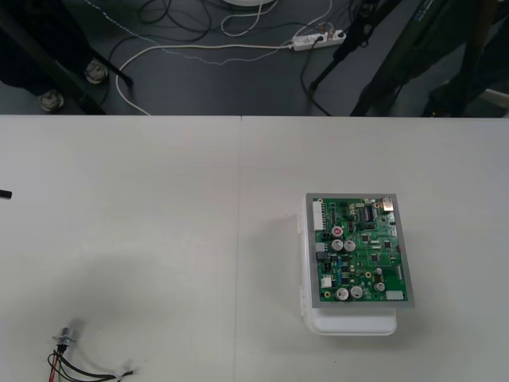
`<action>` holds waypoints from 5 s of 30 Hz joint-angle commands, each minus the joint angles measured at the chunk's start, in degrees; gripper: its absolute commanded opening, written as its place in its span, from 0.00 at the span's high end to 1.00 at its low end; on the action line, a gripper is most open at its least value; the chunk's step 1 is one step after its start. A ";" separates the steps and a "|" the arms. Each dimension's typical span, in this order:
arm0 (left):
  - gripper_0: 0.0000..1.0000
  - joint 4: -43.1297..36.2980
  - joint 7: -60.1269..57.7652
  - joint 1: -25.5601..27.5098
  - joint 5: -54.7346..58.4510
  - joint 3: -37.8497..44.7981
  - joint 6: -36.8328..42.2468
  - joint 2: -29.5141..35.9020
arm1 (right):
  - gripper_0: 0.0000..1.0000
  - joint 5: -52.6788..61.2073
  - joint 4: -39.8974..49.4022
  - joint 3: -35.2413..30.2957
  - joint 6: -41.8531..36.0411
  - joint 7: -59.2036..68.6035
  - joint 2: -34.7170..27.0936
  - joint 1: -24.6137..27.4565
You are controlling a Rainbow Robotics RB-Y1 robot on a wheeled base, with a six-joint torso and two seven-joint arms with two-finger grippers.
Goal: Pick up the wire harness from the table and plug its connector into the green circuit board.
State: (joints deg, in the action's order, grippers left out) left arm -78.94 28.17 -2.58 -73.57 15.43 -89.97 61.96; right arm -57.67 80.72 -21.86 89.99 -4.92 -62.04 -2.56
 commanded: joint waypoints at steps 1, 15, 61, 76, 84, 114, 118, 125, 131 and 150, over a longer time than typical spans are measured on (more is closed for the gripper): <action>0.00 -1.66 6.02 2.14 -2.71 -0.66 -0.03 3.61 | 0.00 1.77 -0.65 -1.70 0.01 -4.40 -0.36 0.72; 0.00 -6.06 22.90 5.57 -8.34 -4.44 2.08 4.57 | 0.00 6.87 -4.52 -1.26 0.01 -6.33 -0.27 0.72; 0.00 -15.64 57.00 -2.16 -13.26 -57.00 50.60 18.81 | 0.00 21.81 1.90 14.56 0.01 -5.63 0.34 1.07; 0.00 -15.46 57.09 -14.73 -14.84 -77.04 61.15 20.39 | 0.00 20.23 5.33 14.56 0.01 -4.22 5.00 1.16; 0.00 -15.20 57.00 -15.96 -14.93 -80.47 62.46 20.83 | 0.00 20.76 5.24 14.56 0.01 -2.90 5.44 1.07; 1.00 -15.55 57.09 -17.81 -16.34 -83.89 62.46 19.87 | 0.00 25.85 8.49 14.56 0.01 -0.88 3.86 1.16; 1.00 -15.20 57.00 -17.81 -16.69 -83.89 62.46 19.34 | 0.00 25.85 10.42 14.56 0.01 -0.62 3.77 1.86; 1.00 -15.02 56.73 -17.89 -15.81 -83.89 63.61 19.25 | 0.00 26.03 12.71 14.48 0.01 -0.27 3.77 3.00; 1.00 -15.02 56.65 -17.89 -14.40 -83.54 63.61 19.87 | 0.00 26.21 13.24 14.48 0.01 -0.09 3.77 3.79; 1.00 -13.97 56.65 -14.82 -10.80 -72.64 52.88 21.54 | 0.00 27.44 13.15 14.56 0.01 0.00 3.77 3.79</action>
State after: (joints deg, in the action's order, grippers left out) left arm -93.44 80.82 -18.88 -85.94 -63.85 -30.49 80.70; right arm -31.61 92.68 -7.53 89.98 -7.36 -56.78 0.55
